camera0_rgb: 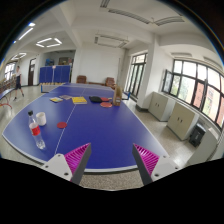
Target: Pour water
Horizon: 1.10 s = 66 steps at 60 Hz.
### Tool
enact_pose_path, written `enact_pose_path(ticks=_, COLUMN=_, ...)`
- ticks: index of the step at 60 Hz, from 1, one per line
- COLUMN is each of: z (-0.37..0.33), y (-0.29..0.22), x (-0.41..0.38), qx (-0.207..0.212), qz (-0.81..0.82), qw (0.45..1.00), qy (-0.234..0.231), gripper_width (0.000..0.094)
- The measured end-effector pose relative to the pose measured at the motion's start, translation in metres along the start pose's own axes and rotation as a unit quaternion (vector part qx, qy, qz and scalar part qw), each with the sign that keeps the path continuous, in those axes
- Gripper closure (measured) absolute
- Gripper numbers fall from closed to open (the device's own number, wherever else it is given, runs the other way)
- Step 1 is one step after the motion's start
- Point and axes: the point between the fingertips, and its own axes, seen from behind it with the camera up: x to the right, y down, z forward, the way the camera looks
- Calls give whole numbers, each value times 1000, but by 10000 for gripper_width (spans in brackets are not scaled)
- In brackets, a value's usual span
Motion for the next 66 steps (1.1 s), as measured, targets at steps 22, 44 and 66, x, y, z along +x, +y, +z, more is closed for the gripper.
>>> enact_pose_path(ticks=22, z=-21, y=103, x=-81, qx=-52, qz=-11, qw=999, qy=-12, gripper_width=94)
enact_pose_path(ticks=44, z=34, y=94, x=-349, qx=-17, qz=5, qw=995, qy=-103, gripper_width=89)
enact_pose_path(ticks=66, z=167, y=25, x=-431, qx=51, qz=43, qw=994, qy=-85, gripper_width=243)
